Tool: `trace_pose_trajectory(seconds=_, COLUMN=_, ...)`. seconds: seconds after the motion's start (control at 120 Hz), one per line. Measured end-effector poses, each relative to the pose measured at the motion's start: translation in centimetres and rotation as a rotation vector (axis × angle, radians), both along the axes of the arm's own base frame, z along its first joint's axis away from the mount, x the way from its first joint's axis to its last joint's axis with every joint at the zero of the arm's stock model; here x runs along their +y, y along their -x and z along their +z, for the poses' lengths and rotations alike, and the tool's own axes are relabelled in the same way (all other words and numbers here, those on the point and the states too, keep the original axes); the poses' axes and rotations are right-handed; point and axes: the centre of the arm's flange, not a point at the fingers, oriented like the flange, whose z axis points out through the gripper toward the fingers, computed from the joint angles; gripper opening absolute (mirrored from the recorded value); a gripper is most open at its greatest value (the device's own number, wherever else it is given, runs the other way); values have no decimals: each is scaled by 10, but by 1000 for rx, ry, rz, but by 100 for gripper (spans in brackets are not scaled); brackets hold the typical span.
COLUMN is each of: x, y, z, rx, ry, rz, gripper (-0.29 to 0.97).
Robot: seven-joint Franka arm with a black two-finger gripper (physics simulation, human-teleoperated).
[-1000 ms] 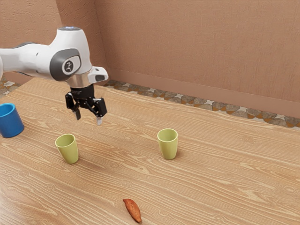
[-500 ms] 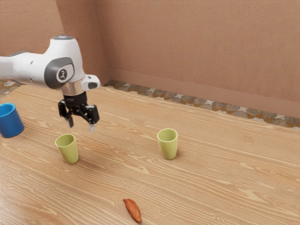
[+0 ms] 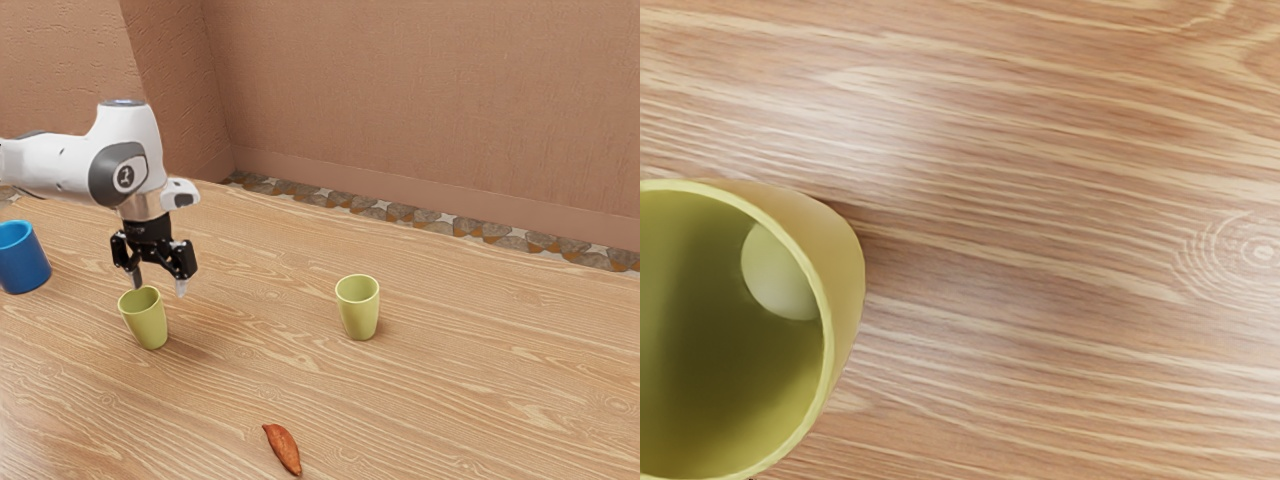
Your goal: Place the left cup onto the right cup
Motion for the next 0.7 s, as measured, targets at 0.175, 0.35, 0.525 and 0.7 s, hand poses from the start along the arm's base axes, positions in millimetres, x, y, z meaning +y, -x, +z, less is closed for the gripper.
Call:
trace_pose_trajectory(seconds=0.175, x=6, y=-2, z=-11, rx=9, ry=-1, rz=8, gripper=64)
trace_pose_trajectory(seconds=0.35, x=9, y=-3, z=-19, rx=16, ry=-2, rz=13, gripper=64)
trace_pose_trajectory(seconds=0.525, x=14, y=-4, z=-26, rx=22, ry=-2, rz=20, gripper=64)
trace_pose_trajectory(seconds=0.7, x=14, y=-5, z=-34, rx=30, ry=1, rz=22, gripper=63)
